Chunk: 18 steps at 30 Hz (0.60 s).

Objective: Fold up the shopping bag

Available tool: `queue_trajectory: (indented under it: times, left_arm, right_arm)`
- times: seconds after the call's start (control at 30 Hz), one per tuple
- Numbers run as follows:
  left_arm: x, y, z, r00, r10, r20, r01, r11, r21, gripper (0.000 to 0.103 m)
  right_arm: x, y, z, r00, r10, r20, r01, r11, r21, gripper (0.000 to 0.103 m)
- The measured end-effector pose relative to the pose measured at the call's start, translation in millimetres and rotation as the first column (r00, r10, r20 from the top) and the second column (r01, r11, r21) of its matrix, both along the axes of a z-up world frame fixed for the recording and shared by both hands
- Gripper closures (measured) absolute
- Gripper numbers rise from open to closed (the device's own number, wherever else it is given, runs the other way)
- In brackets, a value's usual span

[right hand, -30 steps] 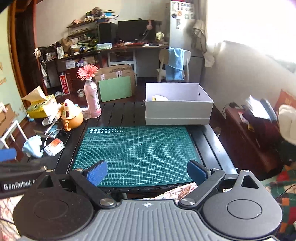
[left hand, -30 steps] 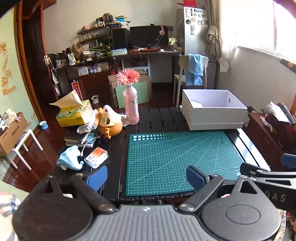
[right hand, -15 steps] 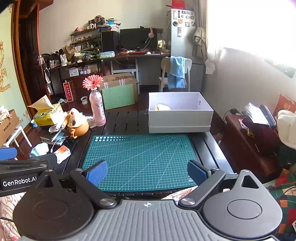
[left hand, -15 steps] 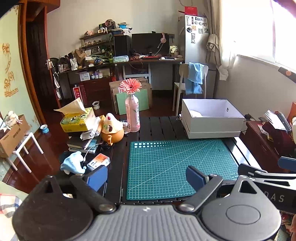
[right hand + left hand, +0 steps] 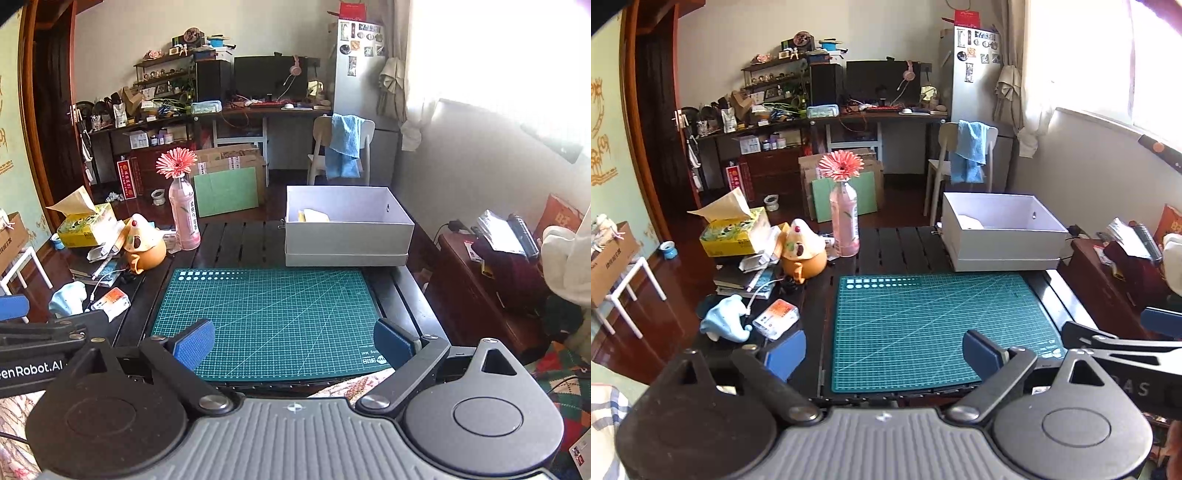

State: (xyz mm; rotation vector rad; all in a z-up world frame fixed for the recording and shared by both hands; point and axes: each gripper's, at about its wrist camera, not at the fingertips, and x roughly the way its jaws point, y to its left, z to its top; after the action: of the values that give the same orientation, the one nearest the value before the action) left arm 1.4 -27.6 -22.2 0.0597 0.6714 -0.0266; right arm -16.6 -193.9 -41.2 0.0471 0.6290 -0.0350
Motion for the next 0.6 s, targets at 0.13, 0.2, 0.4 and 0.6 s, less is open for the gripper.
queue_trajectory:
  times: [0.13,0.2,0.4,0.6]
  left_arm:
    - [2.3,0.4,-1.7,1.000,0.006,-0.006,-0.006,1.000,0.000,0.011]
    - [3.3,0.3,-3.0,1.000,0.010,-0.011,-0.010,1.000,0.004,0.011]
    - [3.9,0.7,-4.5,1.000,0.014,-0.019,-0.014,1.000,0.004,0.011]
    - [3.4,2.3,-5.0,1.000,0.016,-0.019,-0.016,1.000,0.007,0.011]
  right_arm:
    - [0.0,-0.6,1.2,1.000,0.008,0.003,-0.008,1.000,0.005,0.010]
    - [-0.6,0.1,1.5,1.000,0.018,0.002,-0.018,1.000,0.009,0.010]
    - [-0.7,1.3,-0.2,1.000,0.028,-0.002,-0.028,1.000,0.009,0.009]
    - [1.8,1.2,-1.7,0.999,0.031,-0.009,-0.031,0.999,0.021,0.009]
